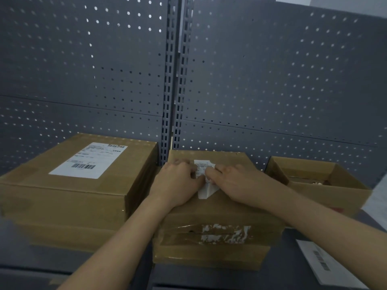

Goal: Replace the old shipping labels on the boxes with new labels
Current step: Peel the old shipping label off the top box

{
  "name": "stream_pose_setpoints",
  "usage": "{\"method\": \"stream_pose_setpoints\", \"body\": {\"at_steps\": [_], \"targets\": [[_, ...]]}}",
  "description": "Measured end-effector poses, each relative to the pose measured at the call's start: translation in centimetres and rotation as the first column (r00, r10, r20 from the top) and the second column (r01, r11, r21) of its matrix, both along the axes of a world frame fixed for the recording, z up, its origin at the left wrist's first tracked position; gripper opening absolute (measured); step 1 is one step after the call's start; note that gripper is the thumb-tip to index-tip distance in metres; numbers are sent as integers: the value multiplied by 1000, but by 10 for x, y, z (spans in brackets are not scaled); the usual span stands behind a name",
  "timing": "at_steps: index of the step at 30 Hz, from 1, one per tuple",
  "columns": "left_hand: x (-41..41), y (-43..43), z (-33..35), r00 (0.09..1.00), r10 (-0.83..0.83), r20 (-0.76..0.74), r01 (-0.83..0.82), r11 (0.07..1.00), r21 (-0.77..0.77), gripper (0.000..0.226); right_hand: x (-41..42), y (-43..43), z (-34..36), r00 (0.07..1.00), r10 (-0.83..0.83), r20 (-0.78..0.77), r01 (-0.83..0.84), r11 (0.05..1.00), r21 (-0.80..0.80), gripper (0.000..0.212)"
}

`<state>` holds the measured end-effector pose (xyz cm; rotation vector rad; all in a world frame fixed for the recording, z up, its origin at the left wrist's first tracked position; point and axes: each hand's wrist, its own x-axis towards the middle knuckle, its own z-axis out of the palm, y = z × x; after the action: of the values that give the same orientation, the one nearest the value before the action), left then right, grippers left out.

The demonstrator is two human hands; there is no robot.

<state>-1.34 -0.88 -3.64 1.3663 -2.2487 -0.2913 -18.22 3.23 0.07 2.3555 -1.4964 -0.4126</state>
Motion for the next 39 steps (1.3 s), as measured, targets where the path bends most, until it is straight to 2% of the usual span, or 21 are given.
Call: {"method": "stream_pose_setpoints", "body": {"at_steps": [7,17,20,23,26,30,36,39], "targets": [[0,-1,0,1000,-1,15,1,1000,14,40,2,0,0,1000,-17,0,17,999,-41,24],[1,-1,3,1000,-21,-8,22,998,65,38,1,0,-5,994,9,106,1,995,-96,18],[3,1,5,999,-37,-20,39,995,94,39,-6,4,-2,975,3,221,3,1000,-29,11],[5,0,7,999,-54,6,53,991,127,40,-16,11,9,920,-73,385,26,992,125,15],[4,-2,8,997,-71,24,67,989,135,38,-27,15,16,885,-102,455,-3,975,223,26],[3,-3,8,998,-57,33,52,989,135,45,-33,11,14,891,-62,449,-51,971,236,33],[2,-4,4,1000,-30,2,30,993,118,51,-26,5,7,880,-37,473,-57,982,182,17],[2,-3,3,1000,-26,-12,27,994,108,52,-20,5,1,944,64,325,-82,996,41,12]]}}
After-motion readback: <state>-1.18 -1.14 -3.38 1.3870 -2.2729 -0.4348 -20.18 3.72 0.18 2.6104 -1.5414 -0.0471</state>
